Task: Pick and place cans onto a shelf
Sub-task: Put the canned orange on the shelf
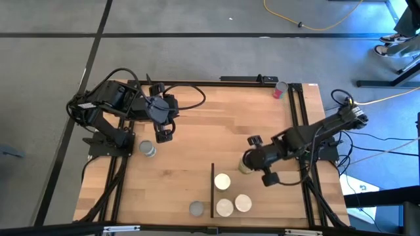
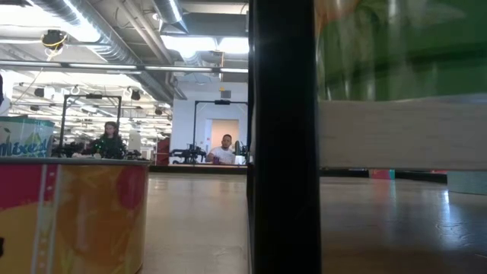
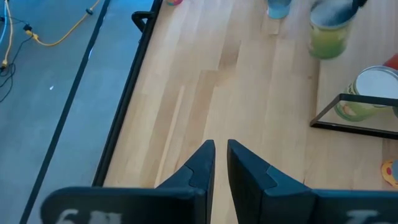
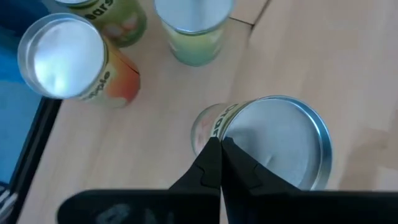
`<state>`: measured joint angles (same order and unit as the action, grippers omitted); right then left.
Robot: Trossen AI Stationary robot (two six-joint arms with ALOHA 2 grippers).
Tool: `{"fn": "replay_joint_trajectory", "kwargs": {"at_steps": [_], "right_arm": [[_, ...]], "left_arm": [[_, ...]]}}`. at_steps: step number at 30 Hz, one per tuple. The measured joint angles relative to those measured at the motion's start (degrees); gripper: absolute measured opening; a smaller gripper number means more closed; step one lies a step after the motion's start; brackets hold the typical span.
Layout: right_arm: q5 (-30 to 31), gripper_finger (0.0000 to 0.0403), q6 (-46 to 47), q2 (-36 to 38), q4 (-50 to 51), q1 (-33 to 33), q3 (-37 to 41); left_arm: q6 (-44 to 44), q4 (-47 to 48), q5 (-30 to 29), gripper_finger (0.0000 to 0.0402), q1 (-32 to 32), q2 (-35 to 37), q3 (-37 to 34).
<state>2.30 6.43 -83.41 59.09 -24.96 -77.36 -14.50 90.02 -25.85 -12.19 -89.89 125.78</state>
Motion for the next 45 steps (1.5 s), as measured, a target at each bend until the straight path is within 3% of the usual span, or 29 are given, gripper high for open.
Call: {"fn": "replay_joint_trajectory", "kwargs": {"at_steps": [5, 12, 31, 45], "right_arm": [[-1.8, 0.0, 3.7, -0.1, -8.9, -1.2, 6.1], [-2.5, 0.0, 6.8, -0.1, -14.2, -3.1, 8.3], [-8.3, 0.0001, 5.0, -2.9, -16.6, -3.9, 8.3], [-9.5, 0.0024, 5.2, -2.9, -18.2, -3.9, 8.3]], "left_arm": [[0.0, 0.0, 0.0, 0.0034, 0.0, 0.0, 0.0], [0.0, 0.0, 0.0, 0.0036, 0.0, 0.0, 0.0], [-0.1, 0.0, 0.0, 0.0037, 0.0, 0.0, 0.0], [-0.1, 0.0, 0.0, 0.0034, 0.0, 0.0, 0.0]]}}
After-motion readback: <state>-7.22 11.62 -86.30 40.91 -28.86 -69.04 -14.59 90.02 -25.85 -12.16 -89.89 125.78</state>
